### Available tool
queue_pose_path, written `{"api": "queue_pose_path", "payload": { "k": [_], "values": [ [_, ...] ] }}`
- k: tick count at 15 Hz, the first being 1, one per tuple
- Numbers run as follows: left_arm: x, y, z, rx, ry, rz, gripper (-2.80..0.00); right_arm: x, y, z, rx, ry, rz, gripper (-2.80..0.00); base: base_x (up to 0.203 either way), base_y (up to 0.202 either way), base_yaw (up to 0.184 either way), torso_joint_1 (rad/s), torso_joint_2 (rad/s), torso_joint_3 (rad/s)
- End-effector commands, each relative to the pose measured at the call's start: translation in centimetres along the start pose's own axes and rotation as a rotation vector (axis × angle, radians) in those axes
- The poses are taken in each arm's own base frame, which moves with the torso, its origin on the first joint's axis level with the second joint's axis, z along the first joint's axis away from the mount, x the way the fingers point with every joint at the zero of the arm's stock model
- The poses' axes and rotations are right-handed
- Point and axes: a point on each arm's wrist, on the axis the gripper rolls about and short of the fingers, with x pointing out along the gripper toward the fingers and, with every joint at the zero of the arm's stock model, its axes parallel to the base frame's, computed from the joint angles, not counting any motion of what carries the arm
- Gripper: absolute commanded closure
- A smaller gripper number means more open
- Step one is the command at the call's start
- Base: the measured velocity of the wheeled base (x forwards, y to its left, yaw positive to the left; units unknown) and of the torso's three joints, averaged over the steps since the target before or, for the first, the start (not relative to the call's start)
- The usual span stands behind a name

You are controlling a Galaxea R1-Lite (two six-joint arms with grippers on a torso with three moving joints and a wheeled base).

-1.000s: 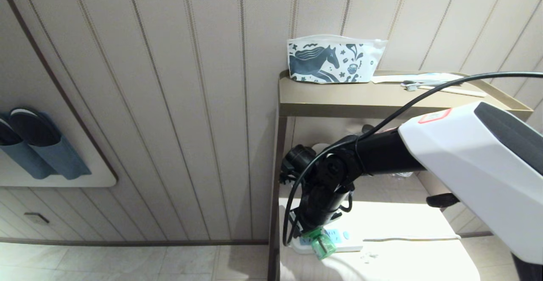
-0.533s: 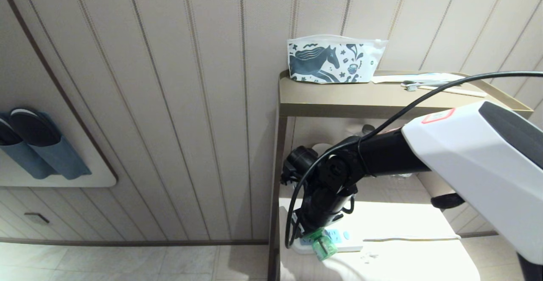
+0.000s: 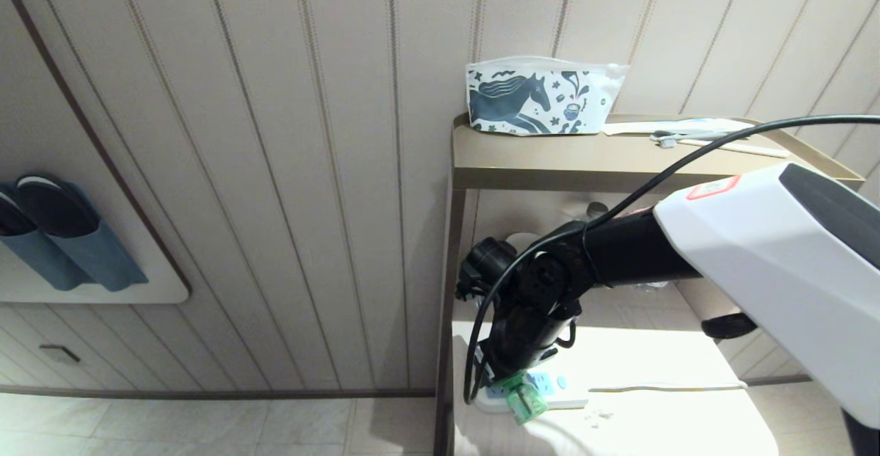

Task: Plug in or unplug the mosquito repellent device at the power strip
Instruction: Insert the plug into the socket

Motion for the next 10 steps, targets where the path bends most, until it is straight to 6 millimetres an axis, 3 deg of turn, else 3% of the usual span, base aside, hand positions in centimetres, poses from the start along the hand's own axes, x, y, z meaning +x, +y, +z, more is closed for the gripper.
{"api": "queue_pose_path", "payload": {
  "k": [1, 5, 10],
  "values": [
    [0.01, 0.00, 0.00, 0.000, 0.002, 0.000, 0.00, -0.30, -0.13, -0.22, 0.003, 0.003, -0.001, 0.00, 0.000, 0.000, 0.000, 0.000, 0.00, 0.000],
    [0.01, 0.00, 0.00, -0.002, 0.002, 0.000, 0.00, -0.91, -0.15, -0.30, 0.003, -0.008, 0.001, 0.00, 0.000, 0.000, 0.000, 0.000, 0.00, 0.000],
    [0.01, 0.00, 0.00, 0.000, 0.002, 0.000, 0.00, -0.31, -0.04, -0.41, 0.000, 0.010, 0.004, 0.00, 0.000, 0.000, 0.000, 0.000, 0.00, 0.000]
  ]
}}
